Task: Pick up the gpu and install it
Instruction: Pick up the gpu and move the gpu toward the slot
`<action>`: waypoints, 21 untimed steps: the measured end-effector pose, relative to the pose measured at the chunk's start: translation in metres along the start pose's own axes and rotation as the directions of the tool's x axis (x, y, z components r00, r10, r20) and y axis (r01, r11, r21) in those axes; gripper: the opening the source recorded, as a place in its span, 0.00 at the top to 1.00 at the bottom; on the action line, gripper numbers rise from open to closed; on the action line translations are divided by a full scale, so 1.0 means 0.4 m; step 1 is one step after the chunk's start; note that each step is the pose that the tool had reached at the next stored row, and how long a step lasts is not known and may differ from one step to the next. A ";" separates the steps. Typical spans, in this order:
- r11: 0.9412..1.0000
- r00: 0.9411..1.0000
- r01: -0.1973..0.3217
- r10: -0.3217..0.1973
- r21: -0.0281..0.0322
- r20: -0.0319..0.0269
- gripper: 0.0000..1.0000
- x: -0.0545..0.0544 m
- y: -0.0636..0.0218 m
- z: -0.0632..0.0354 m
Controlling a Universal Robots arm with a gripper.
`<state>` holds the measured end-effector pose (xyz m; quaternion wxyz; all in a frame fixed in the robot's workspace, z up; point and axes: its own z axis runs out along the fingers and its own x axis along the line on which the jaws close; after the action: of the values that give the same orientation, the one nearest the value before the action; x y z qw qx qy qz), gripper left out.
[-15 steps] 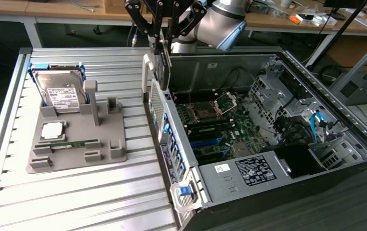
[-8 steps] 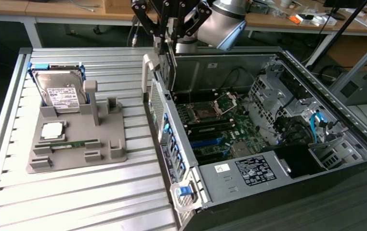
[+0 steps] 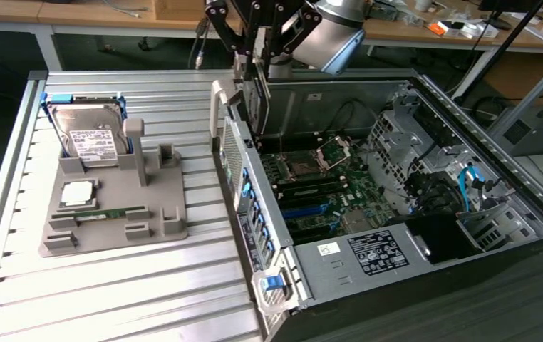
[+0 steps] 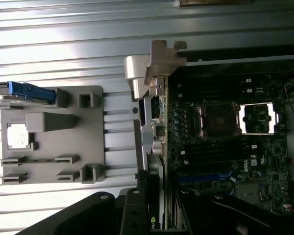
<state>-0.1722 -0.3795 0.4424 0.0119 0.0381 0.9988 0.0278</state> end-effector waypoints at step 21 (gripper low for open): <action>1.000 1.000 0.000 0.000 0.000 0.000 0.73 -0.067 0.005 0.003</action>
<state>-0.1452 -0.3795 0.4417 0.0119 0.0381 0.9988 0.0278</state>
